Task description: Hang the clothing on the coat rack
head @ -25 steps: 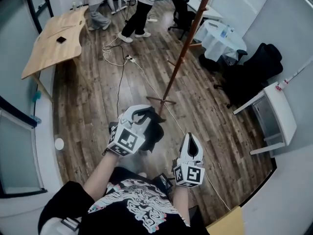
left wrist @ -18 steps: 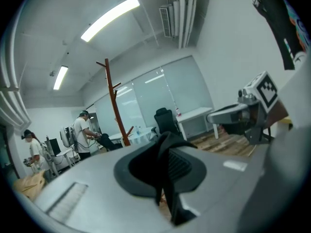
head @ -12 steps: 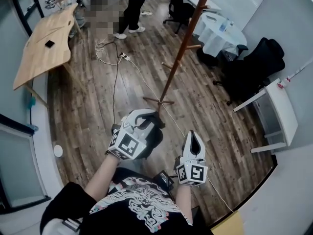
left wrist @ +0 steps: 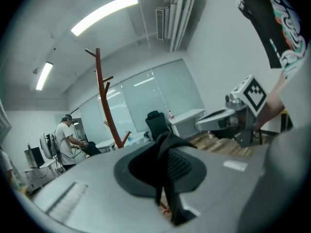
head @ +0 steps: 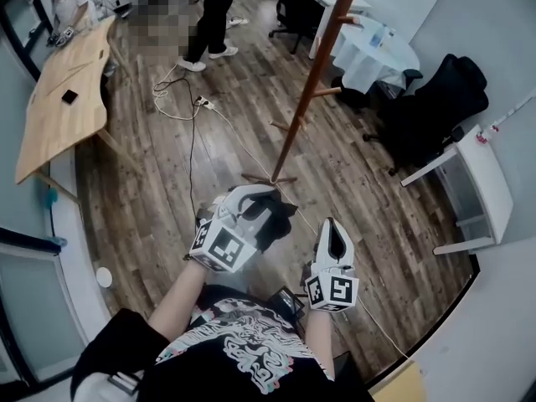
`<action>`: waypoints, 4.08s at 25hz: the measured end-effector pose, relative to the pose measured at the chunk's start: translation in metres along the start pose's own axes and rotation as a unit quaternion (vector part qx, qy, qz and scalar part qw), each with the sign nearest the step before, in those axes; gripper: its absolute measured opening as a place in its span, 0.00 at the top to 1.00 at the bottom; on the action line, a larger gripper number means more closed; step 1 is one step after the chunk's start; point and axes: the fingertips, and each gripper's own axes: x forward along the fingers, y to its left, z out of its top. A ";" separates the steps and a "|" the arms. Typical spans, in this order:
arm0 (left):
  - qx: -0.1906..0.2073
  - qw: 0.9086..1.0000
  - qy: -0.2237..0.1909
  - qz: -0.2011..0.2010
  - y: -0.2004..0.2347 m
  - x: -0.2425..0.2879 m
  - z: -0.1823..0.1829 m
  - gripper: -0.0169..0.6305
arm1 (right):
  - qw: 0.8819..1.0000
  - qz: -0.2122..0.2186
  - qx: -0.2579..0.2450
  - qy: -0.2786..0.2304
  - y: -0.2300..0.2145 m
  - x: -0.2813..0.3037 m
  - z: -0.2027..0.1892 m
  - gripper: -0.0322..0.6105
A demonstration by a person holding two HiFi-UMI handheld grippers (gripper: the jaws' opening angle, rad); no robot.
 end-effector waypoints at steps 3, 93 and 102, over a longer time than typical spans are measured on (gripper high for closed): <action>0.005 1.000 -0.005 -0.006 0.019 0.019 -0.002 0.95 | 1.000 -0.009 -0.003 -0.003 -0.007 0.025 0.001 0.95; -0.020 0.997 -0.011 -0.072 0.142 0.127 -0.055 0.95 | 0.996 0.019 -0.058 0.059 -0.017 0.222 -0.037 0.95; -0.026 0.997 0.001 -0.076 0.148 0.147 -0.064 0.95 | 0.998 0.007 -0.047 0.042 -0.036 0.237 -0.027 0.95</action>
